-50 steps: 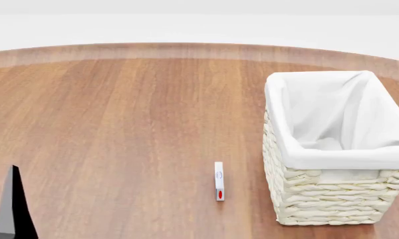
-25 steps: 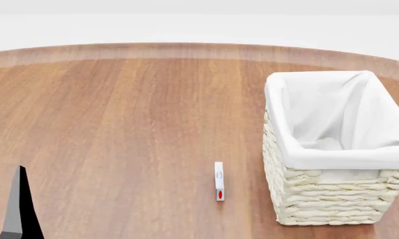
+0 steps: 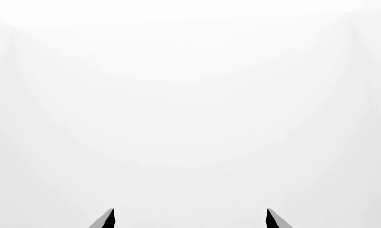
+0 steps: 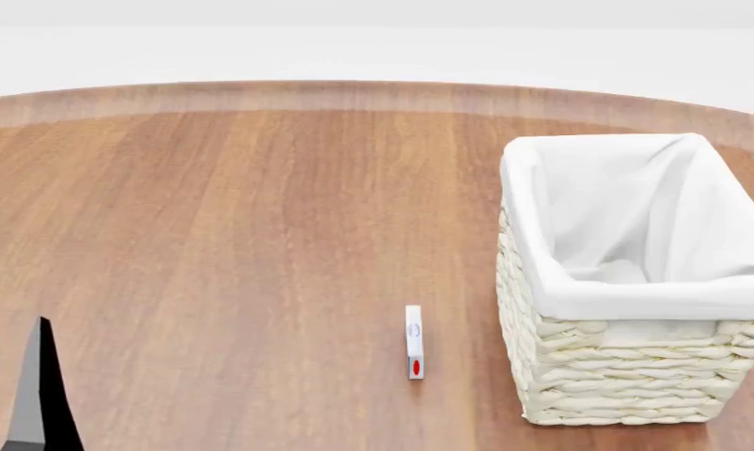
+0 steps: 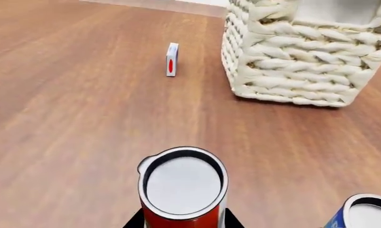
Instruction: Pick up the tomato sauce, and put it in the basket.
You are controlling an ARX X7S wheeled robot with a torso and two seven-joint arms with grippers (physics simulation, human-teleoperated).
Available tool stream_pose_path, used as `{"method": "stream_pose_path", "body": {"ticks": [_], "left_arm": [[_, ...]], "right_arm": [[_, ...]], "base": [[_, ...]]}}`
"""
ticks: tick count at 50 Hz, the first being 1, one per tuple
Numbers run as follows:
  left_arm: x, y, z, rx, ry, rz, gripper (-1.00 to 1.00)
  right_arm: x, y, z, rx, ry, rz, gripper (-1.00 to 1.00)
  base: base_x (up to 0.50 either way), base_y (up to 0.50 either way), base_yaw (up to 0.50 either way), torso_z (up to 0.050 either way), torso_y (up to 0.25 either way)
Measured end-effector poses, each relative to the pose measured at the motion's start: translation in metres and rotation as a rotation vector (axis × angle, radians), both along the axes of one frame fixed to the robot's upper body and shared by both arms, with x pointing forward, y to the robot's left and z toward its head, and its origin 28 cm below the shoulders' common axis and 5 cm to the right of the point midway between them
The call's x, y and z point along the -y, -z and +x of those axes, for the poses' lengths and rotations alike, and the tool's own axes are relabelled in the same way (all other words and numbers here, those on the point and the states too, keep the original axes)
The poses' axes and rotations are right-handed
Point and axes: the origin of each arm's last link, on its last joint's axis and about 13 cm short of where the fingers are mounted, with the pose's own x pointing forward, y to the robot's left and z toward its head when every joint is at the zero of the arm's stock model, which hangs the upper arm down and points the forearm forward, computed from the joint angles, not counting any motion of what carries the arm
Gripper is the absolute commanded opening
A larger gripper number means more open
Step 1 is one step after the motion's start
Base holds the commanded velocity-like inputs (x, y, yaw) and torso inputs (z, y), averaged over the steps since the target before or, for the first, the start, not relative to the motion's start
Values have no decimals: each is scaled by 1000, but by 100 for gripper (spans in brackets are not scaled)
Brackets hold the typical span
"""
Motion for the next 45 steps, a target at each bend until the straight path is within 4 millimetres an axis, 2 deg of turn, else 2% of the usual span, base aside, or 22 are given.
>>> {"method": "stream_pose_path", "body": {"ticks": [27,45], "left_arm": [[-2,0,-3,4,-1,-10,100],[-2,1,-4,3,0,-12,100]], "right_arm": [[2,-73,18,245,-8,-42,-100],[12,-97,50,406,29,-127,-100]], "base": [[0,0,0,0,0],[0,0,0,0,1]]}}
